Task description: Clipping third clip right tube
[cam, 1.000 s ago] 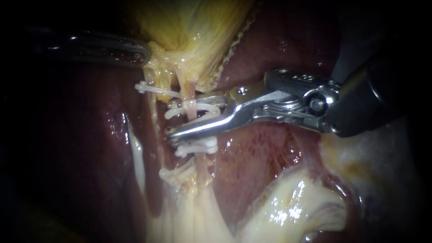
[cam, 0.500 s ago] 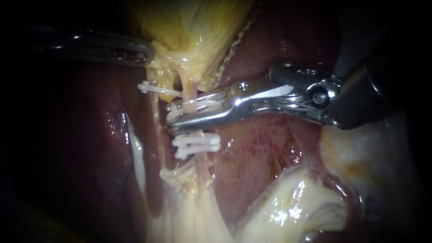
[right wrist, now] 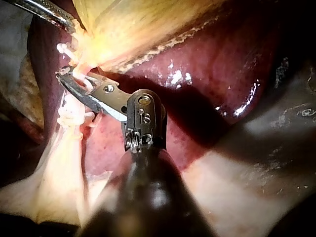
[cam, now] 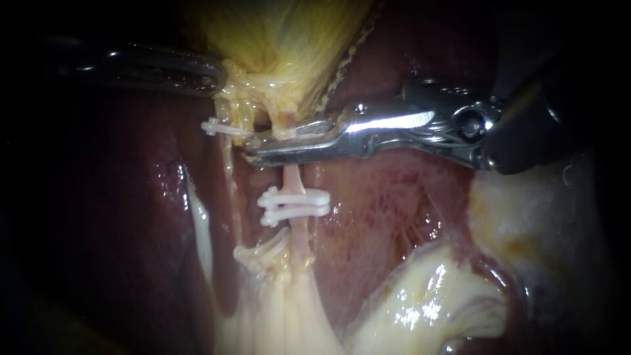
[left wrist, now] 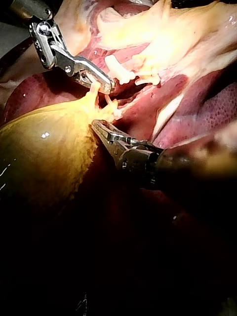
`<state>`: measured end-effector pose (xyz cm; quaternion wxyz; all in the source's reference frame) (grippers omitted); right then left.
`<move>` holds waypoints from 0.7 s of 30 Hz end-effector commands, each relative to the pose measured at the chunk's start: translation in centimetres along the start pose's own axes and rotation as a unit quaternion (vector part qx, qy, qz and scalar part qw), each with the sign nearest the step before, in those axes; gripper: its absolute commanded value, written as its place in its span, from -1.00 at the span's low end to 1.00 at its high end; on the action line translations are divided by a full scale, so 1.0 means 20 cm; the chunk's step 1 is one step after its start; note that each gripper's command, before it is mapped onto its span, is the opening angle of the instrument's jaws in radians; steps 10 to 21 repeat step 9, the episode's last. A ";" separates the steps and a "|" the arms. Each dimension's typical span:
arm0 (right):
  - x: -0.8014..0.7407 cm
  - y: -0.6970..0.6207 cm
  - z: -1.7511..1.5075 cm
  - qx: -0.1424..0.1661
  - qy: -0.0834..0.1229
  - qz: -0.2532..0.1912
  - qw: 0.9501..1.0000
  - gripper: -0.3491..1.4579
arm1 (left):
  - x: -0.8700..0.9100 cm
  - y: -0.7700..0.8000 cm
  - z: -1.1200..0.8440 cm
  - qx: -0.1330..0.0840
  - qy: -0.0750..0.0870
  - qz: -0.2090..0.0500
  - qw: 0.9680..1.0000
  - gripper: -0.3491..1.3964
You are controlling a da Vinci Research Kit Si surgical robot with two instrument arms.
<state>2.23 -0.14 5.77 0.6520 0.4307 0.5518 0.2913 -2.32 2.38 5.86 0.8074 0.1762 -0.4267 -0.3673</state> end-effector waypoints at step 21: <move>-0.002 0.001 0.001 0.000 -0.001 0.007 1.000 -1.00 | 0.000 0.000 -0.001 0.001 0.000 -0.006 1.000 -1.00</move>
